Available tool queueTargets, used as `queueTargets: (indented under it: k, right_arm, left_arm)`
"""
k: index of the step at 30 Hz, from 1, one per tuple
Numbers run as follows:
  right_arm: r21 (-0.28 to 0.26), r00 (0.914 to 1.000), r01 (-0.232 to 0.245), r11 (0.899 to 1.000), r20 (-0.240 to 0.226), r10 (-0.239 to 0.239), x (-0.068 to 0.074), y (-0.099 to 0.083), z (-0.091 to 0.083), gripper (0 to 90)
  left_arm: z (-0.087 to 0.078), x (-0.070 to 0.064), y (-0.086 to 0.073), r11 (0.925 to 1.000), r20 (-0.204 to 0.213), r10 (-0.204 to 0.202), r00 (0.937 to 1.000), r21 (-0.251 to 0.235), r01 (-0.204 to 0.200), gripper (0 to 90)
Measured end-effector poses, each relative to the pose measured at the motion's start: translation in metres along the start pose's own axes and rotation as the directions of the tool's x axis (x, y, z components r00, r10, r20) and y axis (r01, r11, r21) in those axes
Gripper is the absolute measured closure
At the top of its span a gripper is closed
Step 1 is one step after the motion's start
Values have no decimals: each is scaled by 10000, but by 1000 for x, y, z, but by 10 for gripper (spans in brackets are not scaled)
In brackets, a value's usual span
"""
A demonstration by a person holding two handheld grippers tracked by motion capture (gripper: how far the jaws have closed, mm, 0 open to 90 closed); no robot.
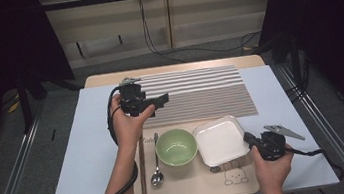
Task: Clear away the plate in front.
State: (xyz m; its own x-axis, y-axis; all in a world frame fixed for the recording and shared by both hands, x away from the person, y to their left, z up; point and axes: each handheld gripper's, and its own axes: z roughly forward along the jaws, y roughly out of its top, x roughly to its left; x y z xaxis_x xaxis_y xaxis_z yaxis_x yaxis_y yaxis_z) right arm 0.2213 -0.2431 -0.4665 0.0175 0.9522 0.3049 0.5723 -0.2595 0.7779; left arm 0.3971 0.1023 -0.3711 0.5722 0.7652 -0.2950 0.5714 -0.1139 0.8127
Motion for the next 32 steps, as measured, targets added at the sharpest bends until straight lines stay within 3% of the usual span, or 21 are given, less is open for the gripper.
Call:
queueTargets:
  k: [6,13,18,22,26,32]
  right_arm:
    - [-111,9995,-291,9995,116,292,2,-7,-3,896]
    - [153,9999,-20,9999,-102,22,2,-13,-4,889]
    - [40,9995,306,9995,-123,-305,1,-15,-7,721]
    - [-759,9970,562,9955,-482,-599,-1,-9,-11,577]
    - [-1185,9919,1027,9876,-625,-1106,-4,-3,-10,450]
    - [-834,9830,1474,9856,-984,-1553,-8,9,-6,304]
  left_arm:
    - [-1,3,0,10000,-81,-53,10000,18,53,85]
    - [0,2,-1,10000,-63,-49,10000,53,49,85]
    - [-1,3,-1,9999,-164,-27,9999,106,29,85]
    - [-1,5,-1,9999,-182,-65,9998,92,67,83]
    - [0,8,-2,9998,-178,-173,9997,69,175,78]
    - [-1,12,-4,9998,-222,-158,9996,120,160,67]
